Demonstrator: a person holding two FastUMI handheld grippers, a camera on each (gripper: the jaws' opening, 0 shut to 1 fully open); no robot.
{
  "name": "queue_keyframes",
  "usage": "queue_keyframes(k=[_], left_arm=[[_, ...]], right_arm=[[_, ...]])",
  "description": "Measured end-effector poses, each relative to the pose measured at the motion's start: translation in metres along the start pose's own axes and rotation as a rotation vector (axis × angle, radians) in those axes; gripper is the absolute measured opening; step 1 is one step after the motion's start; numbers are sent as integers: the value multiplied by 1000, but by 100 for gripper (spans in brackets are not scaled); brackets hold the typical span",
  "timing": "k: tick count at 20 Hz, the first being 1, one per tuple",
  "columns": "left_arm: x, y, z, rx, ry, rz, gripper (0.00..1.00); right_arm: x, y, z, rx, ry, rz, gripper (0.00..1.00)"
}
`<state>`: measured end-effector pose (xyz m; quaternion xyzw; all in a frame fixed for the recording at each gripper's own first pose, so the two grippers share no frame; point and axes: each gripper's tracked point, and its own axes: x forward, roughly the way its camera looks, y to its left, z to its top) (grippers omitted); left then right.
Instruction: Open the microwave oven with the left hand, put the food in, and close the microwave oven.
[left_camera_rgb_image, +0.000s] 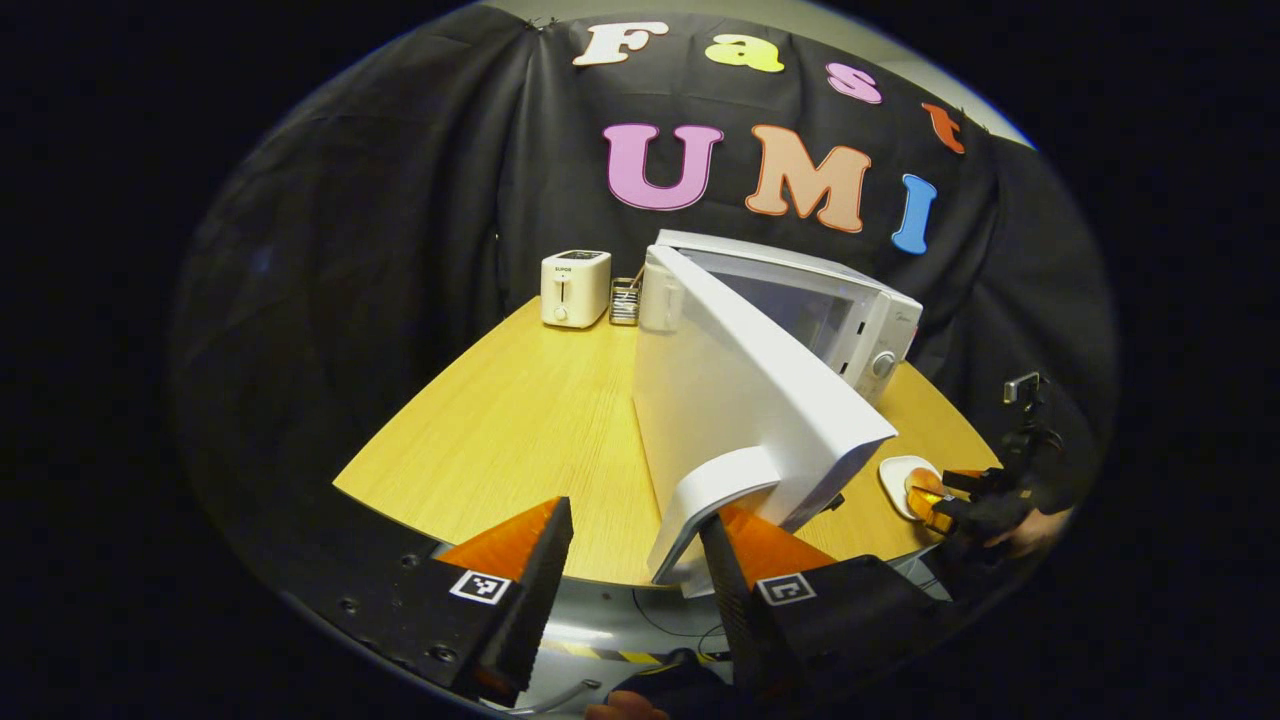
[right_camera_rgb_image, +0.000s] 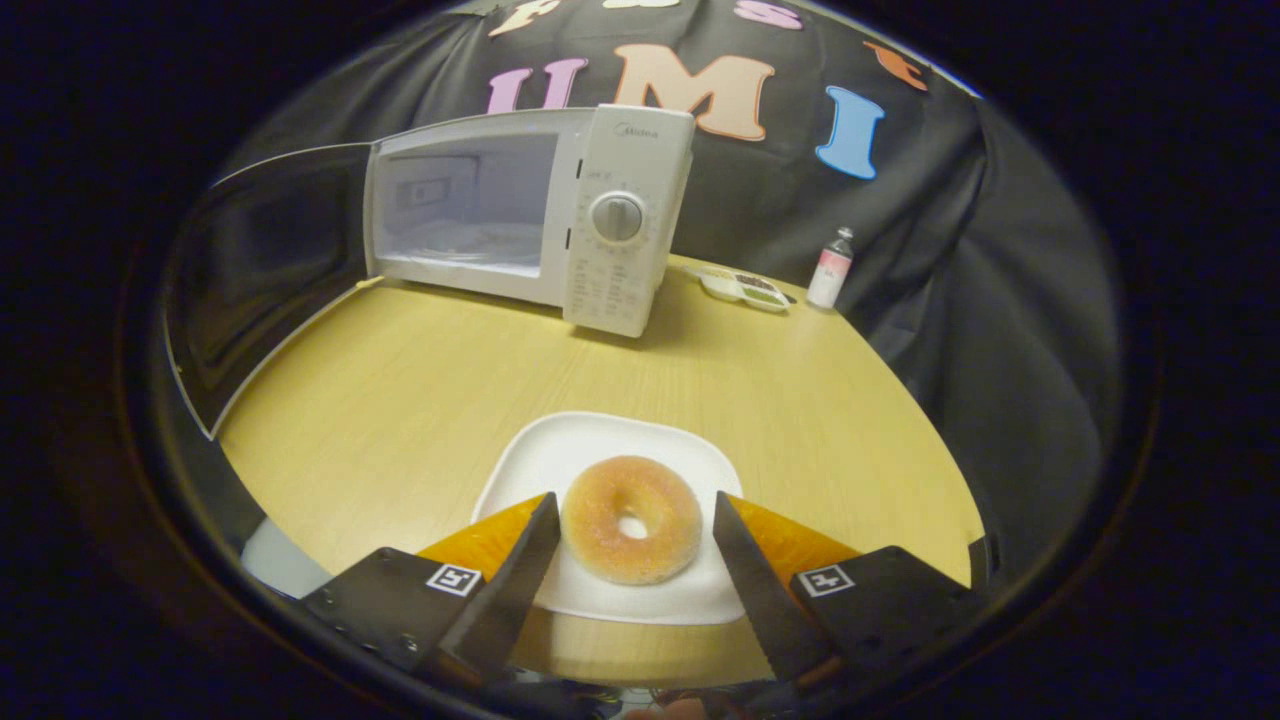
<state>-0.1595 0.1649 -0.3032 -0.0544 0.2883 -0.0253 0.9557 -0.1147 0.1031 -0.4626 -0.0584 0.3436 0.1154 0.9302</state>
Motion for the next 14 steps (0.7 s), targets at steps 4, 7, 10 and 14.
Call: queue_keyframes(k=[4, 7, 10, 14], left_arm=[[-8, -2, 4, 11, -2, -11, 74], [-21, -6, 11, 21, -12, -29, 74], [-33, -14, 27, -2, -42, -61, 74], [-44, -18, 76, -45, -145, -83, 74]], right_arm=[[7, 6, -6, 88, 33, 29, 96], [8, 10, -10, 136, 54, 46, 88], [10, 10, -10, 177, 74, 52, 75], [11, 12, -10, 176, 91, 58, 65]])
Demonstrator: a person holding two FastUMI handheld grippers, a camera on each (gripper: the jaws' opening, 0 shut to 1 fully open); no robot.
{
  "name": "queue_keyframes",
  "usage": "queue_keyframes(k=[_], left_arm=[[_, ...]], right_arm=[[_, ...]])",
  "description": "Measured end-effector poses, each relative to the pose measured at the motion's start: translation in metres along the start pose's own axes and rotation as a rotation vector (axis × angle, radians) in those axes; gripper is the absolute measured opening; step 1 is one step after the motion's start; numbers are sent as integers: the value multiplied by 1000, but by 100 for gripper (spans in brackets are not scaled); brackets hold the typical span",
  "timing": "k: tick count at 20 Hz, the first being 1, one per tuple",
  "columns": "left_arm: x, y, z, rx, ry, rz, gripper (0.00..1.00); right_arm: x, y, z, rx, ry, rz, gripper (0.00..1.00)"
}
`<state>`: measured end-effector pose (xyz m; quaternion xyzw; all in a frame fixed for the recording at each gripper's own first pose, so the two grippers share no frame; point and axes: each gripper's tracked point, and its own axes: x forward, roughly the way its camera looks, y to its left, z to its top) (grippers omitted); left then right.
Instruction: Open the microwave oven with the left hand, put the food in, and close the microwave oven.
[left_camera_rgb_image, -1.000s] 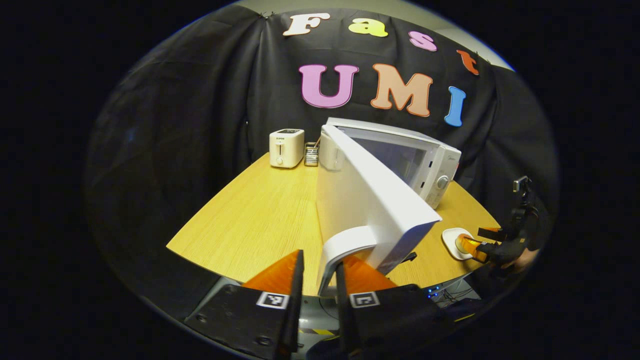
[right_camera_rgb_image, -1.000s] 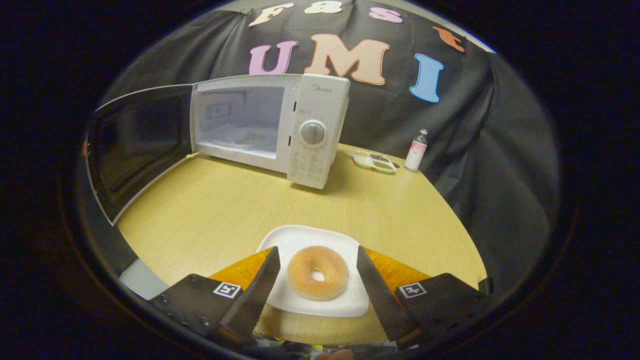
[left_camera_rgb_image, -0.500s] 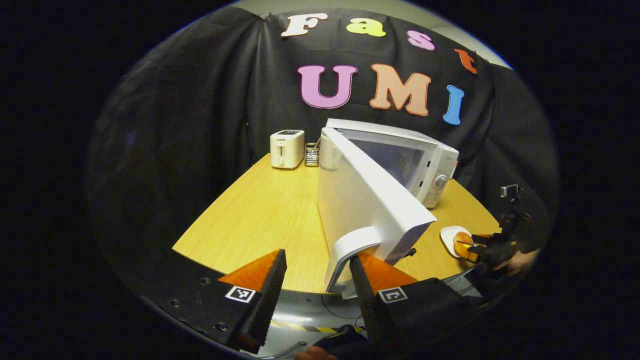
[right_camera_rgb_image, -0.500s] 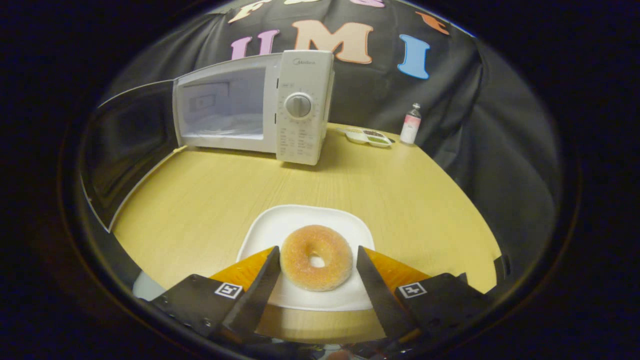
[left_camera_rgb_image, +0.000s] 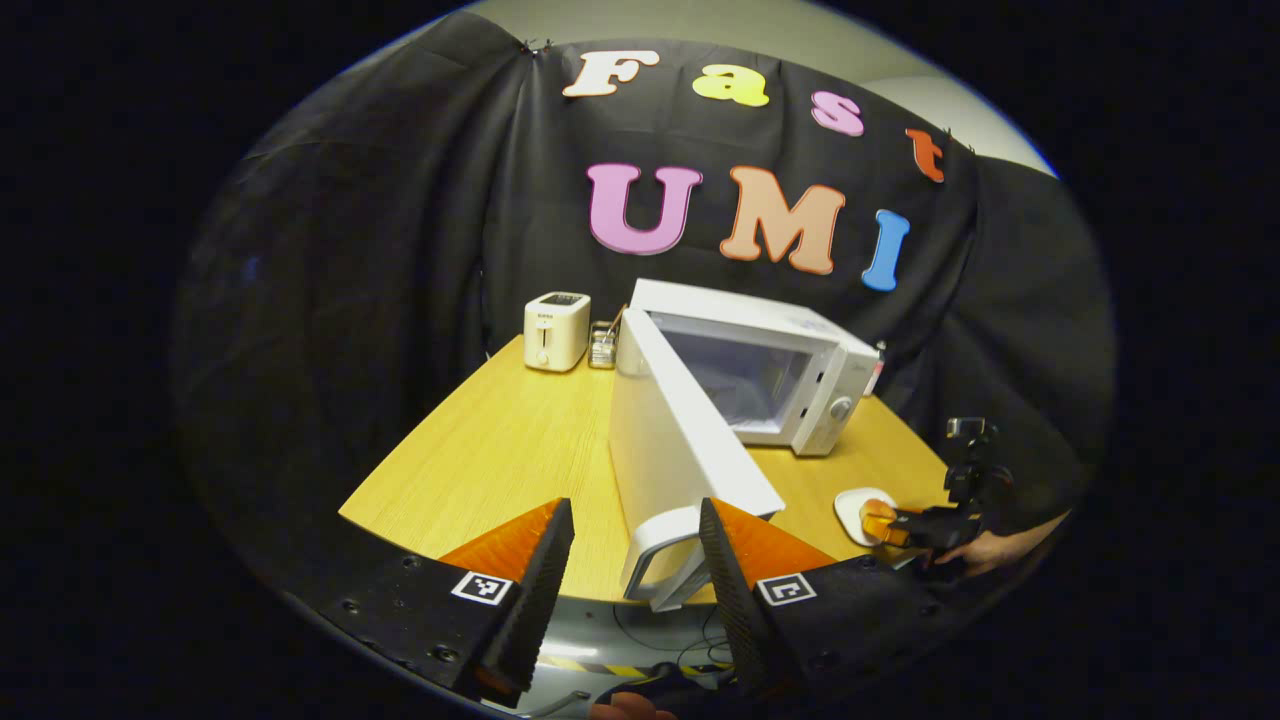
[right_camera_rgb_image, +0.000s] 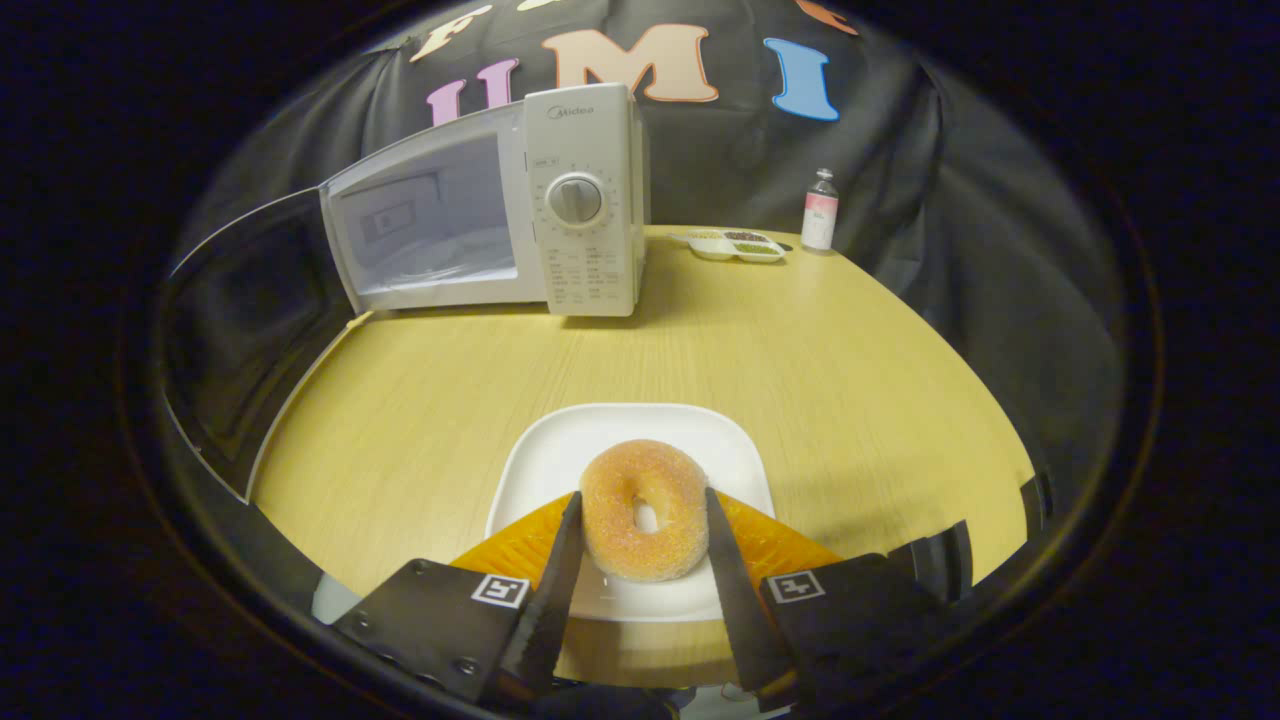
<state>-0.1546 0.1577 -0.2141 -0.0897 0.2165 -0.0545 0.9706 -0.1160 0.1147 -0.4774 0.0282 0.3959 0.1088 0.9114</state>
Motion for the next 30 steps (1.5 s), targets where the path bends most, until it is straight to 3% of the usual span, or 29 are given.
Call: queue_keyframes(k=[3, 5, 7, 8, 9, 10, 11, 12, 13, 15, 16, 20, 23, 26, 30], left_arm=[[-2, -3, 35, -11, -91, 0, 74], [-8, -5, 62, 17, -180, 11, 72], [-13, -7, 101, 36, -360, 34, 86], [-13, -6, 117, 46, -394, 57, 89], [-16, -3, 122, 61, -405, 77, 87], [-16, 1, 125, 82, -423, 101, 92], [-14, 4, 131, 94, -437, 124, 93], [-12, 4, 133, 90, -439, 139, 88], [-10, 3, 134, 78, -436, 153, 92], [-10, 0, 136, 59, -440, 163, 92], [-12, 2, 139, 61, -446, 174, 92], [-32, 26, 155, 156, -496, 303, 94], [-43, 24, 163, 226, -516, 348, 94], [-44, 22, 152, 196, -480, 371, 96], [-55, 26, 143, 181, -455, 418, 96]], right_arm=[[-1, 3, 3, -4, 11, 4, 65], [-3, 13, 9, 5, 3, 27, 70], [-7, 32, 17, 30, -5, 67, 71], [-9, 44, 25, 47, -16, 92, 65], [-10, 55, 32, 63, -26, 114, 65], [-9, 68, 41, 88, -32, 140, 65], [-7, 82, 50, 116, -35, 171, 71], [-5, 96, 62, 146, -45, 195, 70], [-3, 110, 74, 178, -57, 220, 65], [3, 134, 100, 254, -74, 267, 65], [9, 144, 111, 300, -73, 284, 70], [30, 189, 151, 481, -83, 345, 70], [47, 216, 173, 617, -84, 371, 65], [68, 239, 189, 751, -65, 382, 64], [96, 253, 201, 853, -66, 338, 63]])
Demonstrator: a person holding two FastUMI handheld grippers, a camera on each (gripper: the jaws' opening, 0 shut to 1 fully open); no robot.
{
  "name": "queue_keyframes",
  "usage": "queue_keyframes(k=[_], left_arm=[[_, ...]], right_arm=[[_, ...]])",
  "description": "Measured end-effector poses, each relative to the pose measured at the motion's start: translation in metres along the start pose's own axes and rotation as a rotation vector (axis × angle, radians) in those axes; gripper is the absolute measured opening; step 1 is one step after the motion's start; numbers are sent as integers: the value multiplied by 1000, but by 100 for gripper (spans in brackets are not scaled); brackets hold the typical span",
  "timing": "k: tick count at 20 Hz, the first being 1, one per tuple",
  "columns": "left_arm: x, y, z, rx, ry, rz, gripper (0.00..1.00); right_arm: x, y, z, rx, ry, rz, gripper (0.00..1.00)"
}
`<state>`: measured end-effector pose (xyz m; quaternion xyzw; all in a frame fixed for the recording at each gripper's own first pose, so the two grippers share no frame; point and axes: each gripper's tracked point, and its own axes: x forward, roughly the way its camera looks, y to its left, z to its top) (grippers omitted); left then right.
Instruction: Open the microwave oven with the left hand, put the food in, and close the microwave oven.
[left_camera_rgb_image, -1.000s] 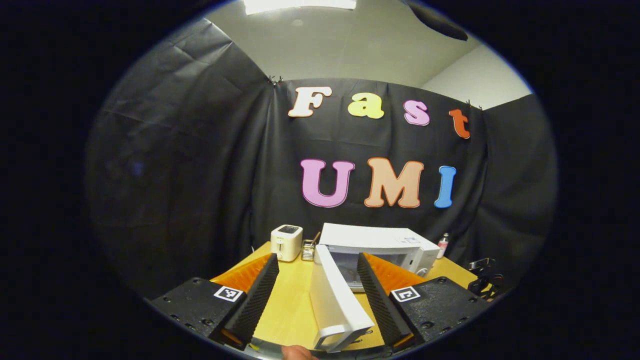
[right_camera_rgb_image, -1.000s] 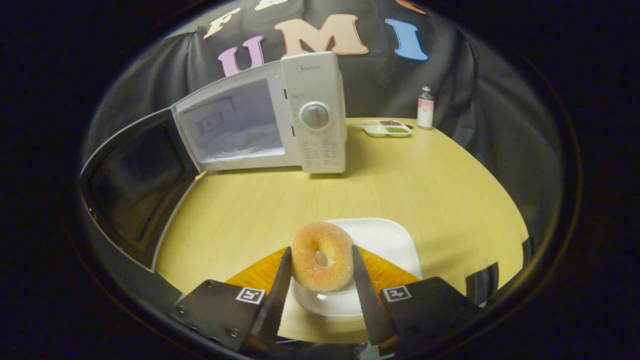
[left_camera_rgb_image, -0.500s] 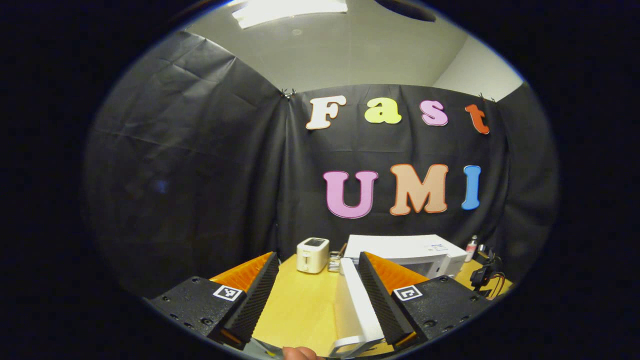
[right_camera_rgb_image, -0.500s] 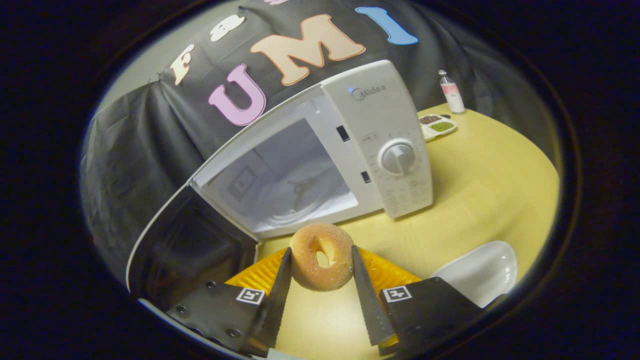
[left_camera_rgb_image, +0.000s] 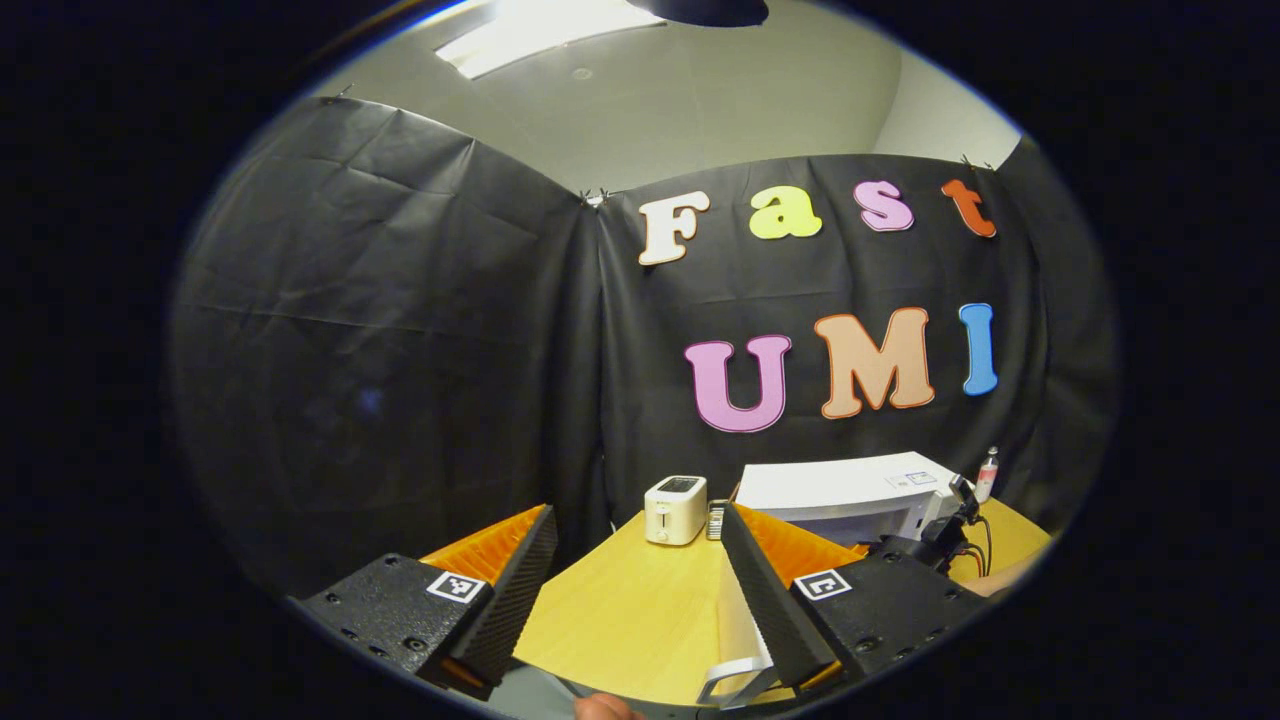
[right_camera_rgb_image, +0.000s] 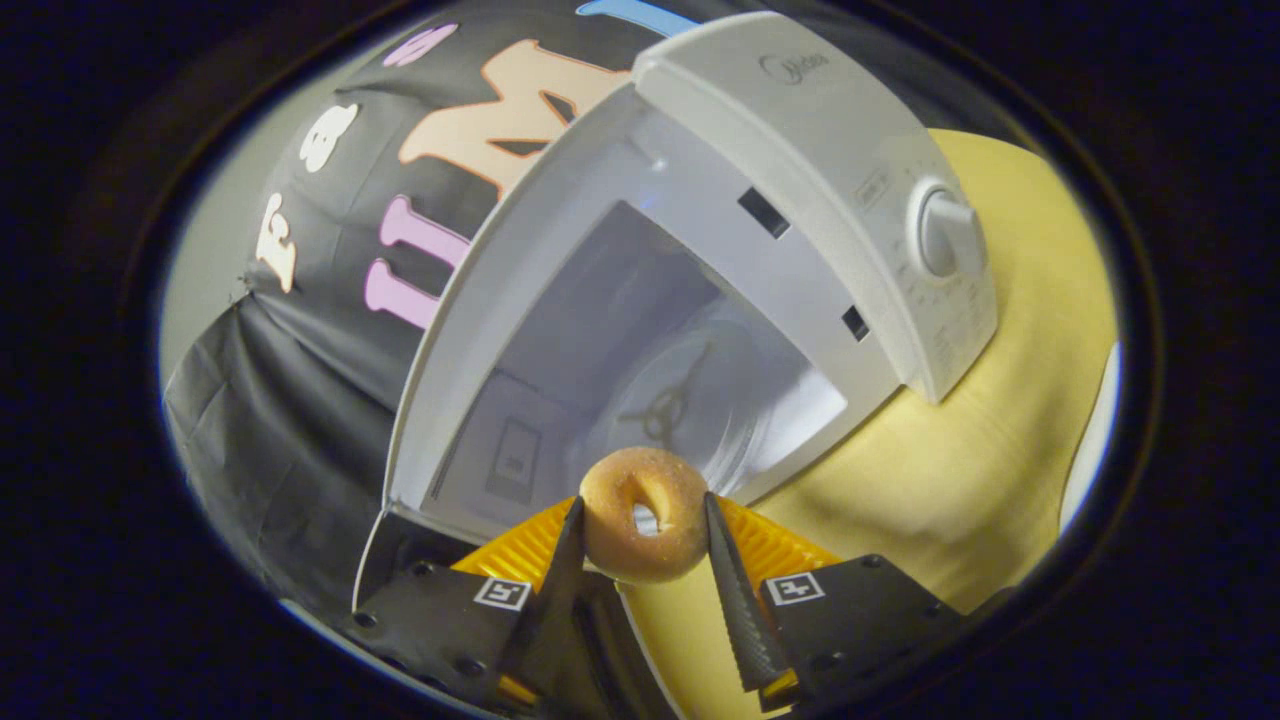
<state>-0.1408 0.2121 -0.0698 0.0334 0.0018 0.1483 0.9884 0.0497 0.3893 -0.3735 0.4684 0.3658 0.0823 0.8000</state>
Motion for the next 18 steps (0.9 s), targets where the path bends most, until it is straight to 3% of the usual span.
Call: queue_keyframes(k=[2, 3, 12, 18], left_arm=[[-3, 9, 0, 23, 11, 32, 96], [-5, 14, -2, 25, 20, 47, 96], [-17, 47, -13, 39, 73, 180, 97], [-21, 54, -12, 68, 83, 196, 97]], right_arm=[[13, 2, 0, 39, -22, -13, 70], [21, 2, 0, 56, -37, -24, 64], [75, 16, 25, 86, -192, -70, 63], [81, 11, 5, 99, -166, -100, 65]])
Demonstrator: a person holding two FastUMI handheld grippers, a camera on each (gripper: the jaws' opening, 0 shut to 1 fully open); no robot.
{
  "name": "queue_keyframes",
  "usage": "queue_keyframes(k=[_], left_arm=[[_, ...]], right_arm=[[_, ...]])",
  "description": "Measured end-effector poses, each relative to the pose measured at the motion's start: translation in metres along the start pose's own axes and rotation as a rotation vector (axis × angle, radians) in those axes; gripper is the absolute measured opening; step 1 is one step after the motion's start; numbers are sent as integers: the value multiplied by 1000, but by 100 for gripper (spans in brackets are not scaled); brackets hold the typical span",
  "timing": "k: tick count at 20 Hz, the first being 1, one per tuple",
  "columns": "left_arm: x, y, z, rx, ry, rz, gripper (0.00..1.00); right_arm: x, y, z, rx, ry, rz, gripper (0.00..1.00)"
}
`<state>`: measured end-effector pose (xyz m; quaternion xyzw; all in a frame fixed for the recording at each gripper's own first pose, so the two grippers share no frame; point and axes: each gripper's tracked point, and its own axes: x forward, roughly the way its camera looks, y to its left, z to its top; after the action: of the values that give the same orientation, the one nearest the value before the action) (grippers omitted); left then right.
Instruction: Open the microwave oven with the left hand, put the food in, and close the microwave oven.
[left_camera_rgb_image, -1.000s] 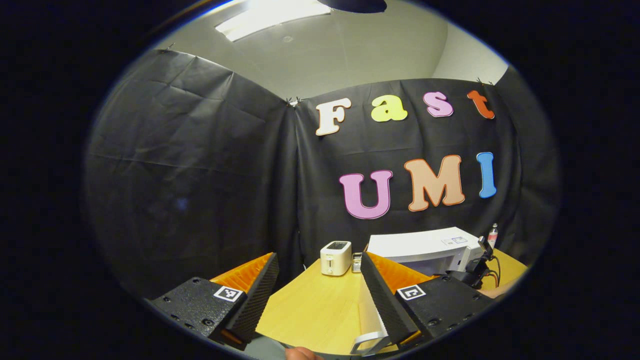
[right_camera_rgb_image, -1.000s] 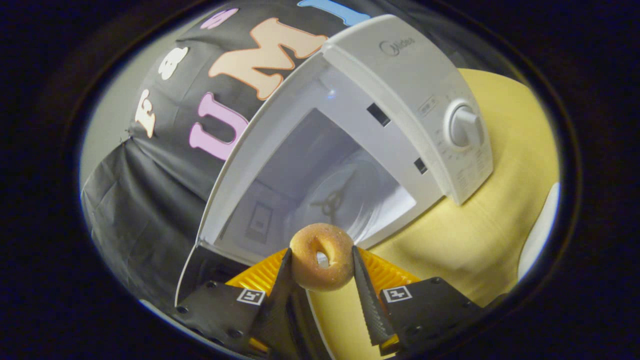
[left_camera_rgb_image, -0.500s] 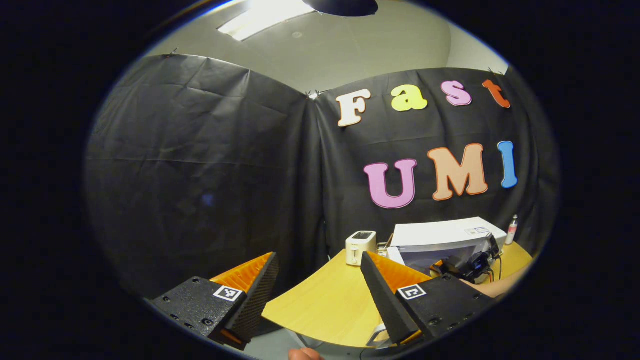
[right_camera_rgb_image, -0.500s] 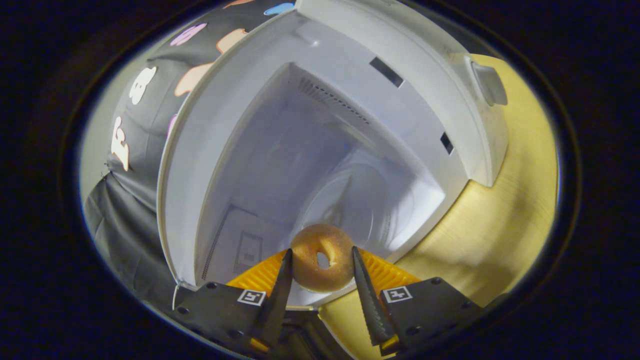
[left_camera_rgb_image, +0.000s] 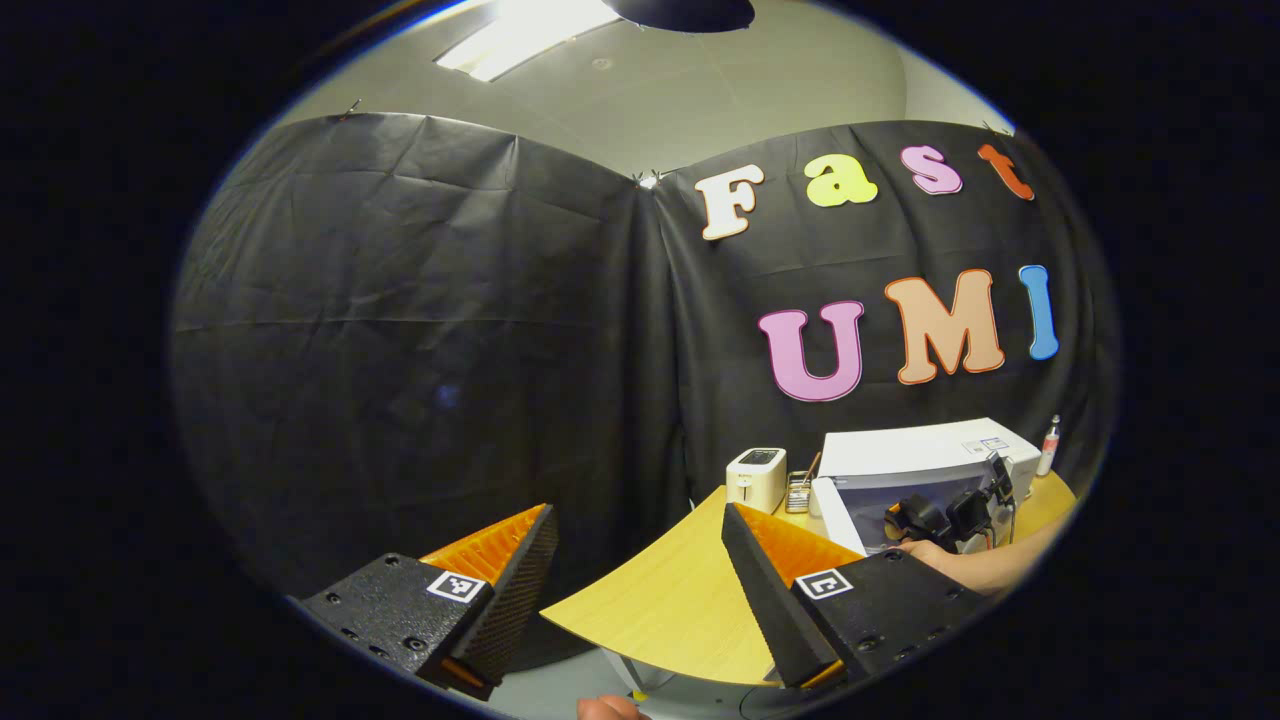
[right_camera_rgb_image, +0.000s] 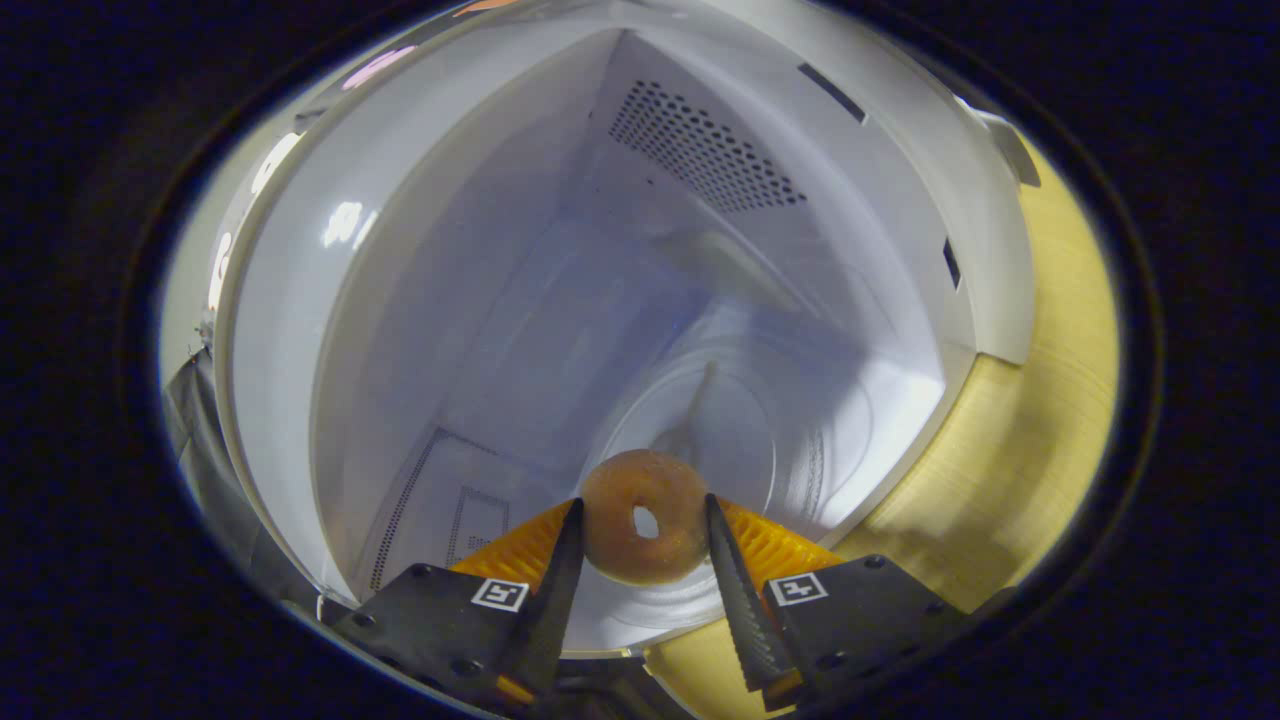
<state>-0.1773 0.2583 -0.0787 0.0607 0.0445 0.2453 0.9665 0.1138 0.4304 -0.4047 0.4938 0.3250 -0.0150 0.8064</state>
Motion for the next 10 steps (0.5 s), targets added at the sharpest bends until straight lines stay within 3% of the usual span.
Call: queue_keyframes(k=[1, 3, 6, 7, 8, 10], left_arm=[[0, 1, -1, 7, 1, 3, 97], [0, 3, 0, 4, 0, 6, 97], [-2, 3, -1, -5, 8, 5, 100], [-3, 3, -3, -5, 9, 1, 100], [-4, 3, -2, -3, 7, -1, 98], [-4, 3, 0, -4, 0, -2, 98]], right_arm=[[0, 1, 1, 0, -3, -7, 72], [-1, 0, 1, -1, -14, -17, 65], [-3, -8, 2, -5, -25, -40, 68], [-4, -8, 6, -6, -29, -38, 83], [-3, -9, 9, -6, -32, -39, 76], [-6, -10, 11, -6, -33, -43, 77]])
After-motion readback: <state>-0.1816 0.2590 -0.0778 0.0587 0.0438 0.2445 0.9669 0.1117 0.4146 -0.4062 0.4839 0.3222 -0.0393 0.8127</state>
